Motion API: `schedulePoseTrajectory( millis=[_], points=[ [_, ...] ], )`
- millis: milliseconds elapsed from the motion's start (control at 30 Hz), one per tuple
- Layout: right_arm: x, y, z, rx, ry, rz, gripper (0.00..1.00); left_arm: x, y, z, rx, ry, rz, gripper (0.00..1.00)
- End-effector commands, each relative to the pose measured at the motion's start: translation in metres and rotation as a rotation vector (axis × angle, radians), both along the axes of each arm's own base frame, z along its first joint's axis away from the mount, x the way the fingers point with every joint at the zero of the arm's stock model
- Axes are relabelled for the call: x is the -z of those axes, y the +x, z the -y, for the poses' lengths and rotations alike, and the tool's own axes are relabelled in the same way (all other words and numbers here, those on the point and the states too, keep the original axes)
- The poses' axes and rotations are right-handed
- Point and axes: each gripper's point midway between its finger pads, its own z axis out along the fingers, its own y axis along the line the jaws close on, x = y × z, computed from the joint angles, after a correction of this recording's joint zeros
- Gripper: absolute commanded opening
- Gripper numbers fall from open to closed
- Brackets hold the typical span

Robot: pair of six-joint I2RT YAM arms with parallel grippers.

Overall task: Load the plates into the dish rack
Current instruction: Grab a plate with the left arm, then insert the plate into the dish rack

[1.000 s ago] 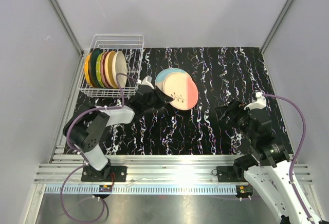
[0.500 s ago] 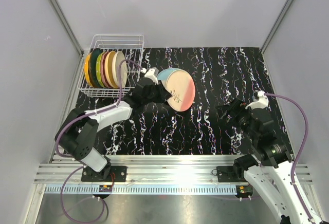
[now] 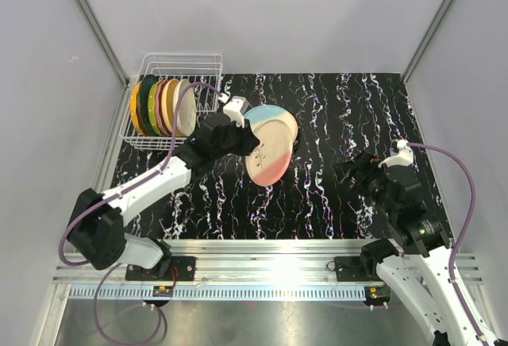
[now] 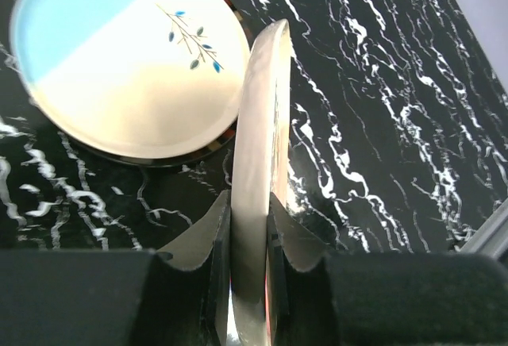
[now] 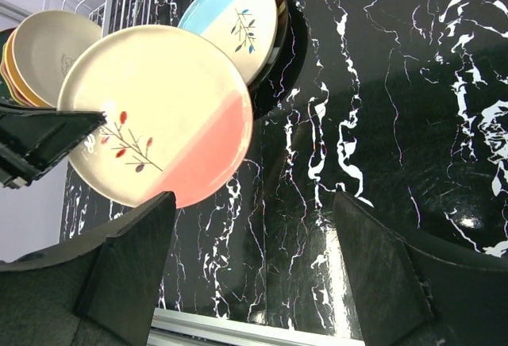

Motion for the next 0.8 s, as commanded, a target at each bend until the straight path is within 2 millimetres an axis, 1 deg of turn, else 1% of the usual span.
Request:
schedulePoseTrajectory(
  millis=[0,100,133,167,200,233,267,300,333,367,400,433,467,500,567,600,633,667,700,733,767],
  points=[
    [-0.023,0.001,-0.005,-0.013,0.046,0.044,0.87,-0.103,0.011,-0.004,-0.024,-0.113,0.259,0.0],
    [-0.025,-0.001,-0.005,-0.013,0.055,0.043,0.87,-0.114,0.009,-0.017,-0.048,-0.068,0.299,0.0],
    [-0.026,-0.001,-0.006,-0.014,0.06,0.043,0.87,-0.125,0.011,-0.024,-0.07,-0.052,0.338,0.0],
    [-0.027,-0.002,-0.007,-0.019,0.067,0.044,0.87,-0.122,0.009,-0.03,-0.079,-0.018,0.331,0.0],
    [-0.027,-0.003,-0.008,-0.022,0.071,0.041,0.86,-0.125,0.011,-0.038,-0.11,0.008,0.343,0.0],
    [-0.028,-0.004,-0.009,-0.027,0.077,0.043,0.86,-0.136,0.011,-0.045,-0.123,0.033,0.383,0.0],
    [-0.028,-0.004,-0.009,-0.027,0.082,0.041,0.86,-0.137,0.011,-0.052,-0.139,0.063,0.39,0.0],
    [-0.028,-0.004,-0.01,-0.03,0.085,0.038,0.86,-0.141,0.014,-0.062,-0.184,0.1,0.409,0.0],
    [-0.028,-0.005,-0.011,-0.034,0.089,0.039,0.86,-0.153,0.015,-0.071,-0.203,0.133,0.451,0.0],
    [-0.027,-0.004,-0.011,-0.035,0.091,0.034,0.86,-0.156,0.015,-0.079,-0.224,0.166,0.461,0.0],
    [-0.027,-0.004,-0.012,-0.036,0.093,0.032,0.86,-0.162,0.017,-0.09,-0.269,0.197,0.485,0.0],
    [-0.026,-0.004,-0.013,-0.041,0.097,0.031,0.86,-0.175,0.018,-0.099,-0.286,0.238,0.531,0.0],
    [-0.026,-0.003,-0.014,-0.042,0.099,0.029,0.86,-0.181,0.019,-0.105,-0.307,0.265,0.551,0.0],
    [-0.027,-0.003,-0.015,-0.048,0.101,0.029,0.86,-0.193,0.02,-0.116,-0.353,0.286,0.575,0.0],
    [-0.026,-0.002,-0.016,-0.053,0.103,0.027,0.86,-0.203,0.024,-0.125,-0.375,0.336,0.605,0.0],
    [-0.026,-0.001,-0.017,-0.055,0.103,0.025,0.86,-0.216,0.028,-0.136,-0.41,0.335,0.62,0.0],
    [-0.028,-0.001,-0.017,-0.057,0.098,0.028,0.86,-0.217,0.032,-0.14,-0.418,0.355,0.619,0.0],
    [-0.028,-0.001,-0.017,-0.057,0.096,0.029,0.86,-0.222,0.037,-0.151,-0.448,0.364,0.621,0.0],
    [-0.029,-0.001,-0.017,-0.058,0.094,0.028,0.85,-0.224,0.04,-0.156,-0.461,0.37,0.621,0.0],
    [-0.031,-0.001,-0.017,-0.063,0.087,0.033,0.86,-0.232,0.044,-0.161,-0.476,0.369,0.632,0.0],
    [-0.031,0.0,-0.017,-0.063,0.082,0.033,0.86,-0.235,0.048,-0.172,-0.501,0.378,0.634,0.0]
  ],
)
